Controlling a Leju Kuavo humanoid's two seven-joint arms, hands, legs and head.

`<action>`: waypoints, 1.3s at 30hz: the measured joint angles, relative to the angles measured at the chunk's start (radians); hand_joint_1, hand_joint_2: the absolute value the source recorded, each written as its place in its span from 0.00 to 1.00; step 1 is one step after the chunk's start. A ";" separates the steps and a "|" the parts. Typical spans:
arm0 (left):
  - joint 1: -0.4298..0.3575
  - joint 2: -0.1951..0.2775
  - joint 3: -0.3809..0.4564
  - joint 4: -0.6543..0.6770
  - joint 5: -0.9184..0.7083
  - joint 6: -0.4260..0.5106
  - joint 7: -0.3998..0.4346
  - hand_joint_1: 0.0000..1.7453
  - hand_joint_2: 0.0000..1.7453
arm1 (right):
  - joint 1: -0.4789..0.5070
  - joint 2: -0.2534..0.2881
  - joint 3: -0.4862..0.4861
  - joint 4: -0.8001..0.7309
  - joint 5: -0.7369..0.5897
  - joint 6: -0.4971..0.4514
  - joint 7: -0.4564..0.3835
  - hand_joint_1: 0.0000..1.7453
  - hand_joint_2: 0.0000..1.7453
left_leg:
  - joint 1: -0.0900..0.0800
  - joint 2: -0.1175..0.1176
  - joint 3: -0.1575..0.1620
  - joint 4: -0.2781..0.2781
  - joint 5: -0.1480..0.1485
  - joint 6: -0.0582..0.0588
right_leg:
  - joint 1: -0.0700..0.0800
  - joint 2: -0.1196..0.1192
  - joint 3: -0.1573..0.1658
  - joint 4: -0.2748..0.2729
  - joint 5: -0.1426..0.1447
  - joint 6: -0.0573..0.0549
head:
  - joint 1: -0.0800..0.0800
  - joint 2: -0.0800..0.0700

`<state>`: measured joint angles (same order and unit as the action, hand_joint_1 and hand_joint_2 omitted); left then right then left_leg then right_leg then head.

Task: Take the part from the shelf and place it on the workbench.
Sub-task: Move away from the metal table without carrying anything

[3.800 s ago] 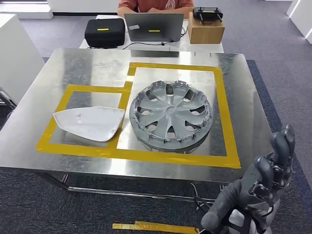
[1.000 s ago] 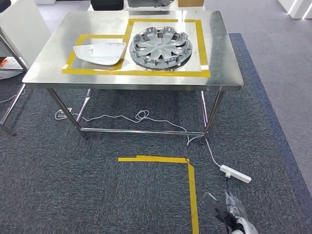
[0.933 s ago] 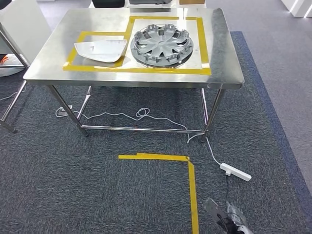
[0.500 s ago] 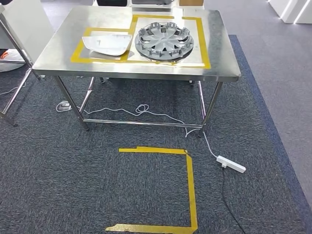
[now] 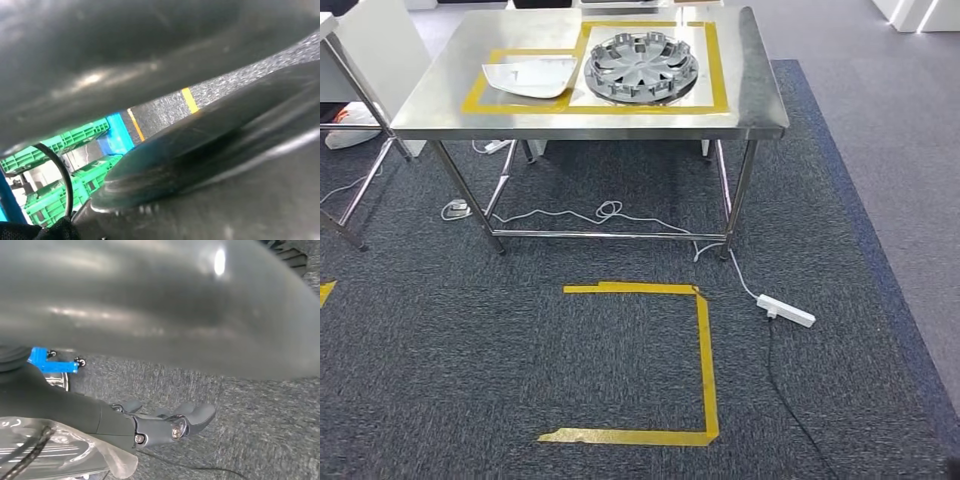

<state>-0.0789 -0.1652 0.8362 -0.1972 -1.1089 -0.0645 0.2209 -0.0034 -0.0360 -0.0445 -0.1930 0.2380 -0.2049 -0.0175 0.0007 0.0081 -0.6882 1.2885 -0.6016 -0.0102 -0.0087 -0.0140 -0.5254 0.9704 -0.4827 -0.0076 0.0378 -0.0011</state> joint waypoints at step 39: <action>0.004 0.005 0.001 0.002 -0.004 0.020 -0.027 0.00 0.00 | -0.006 0.004 -0.024 0.011 -0.001 0.006 -0.022 0.00 0.00 | 0.003 0.001 0.074 -0.109 0.088 -0.005 | -0.001 0.005 0.068 -0.017 -0.049 0.001 | 0.004 0.000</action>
<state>-0.0745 -0.1603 0.8370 -0.1953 -1.1131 -0.0443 0.1938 -0.0093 -0.0317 -0.0685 -0.1820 0.2371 -0.1987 -0.0394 0.0040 0.0087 -0.6138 1.1795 -0.5132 -0.0150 -0.0093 -0.0094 -0.4573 0.9534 -0.5313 -0.0064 0.0414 -0.0011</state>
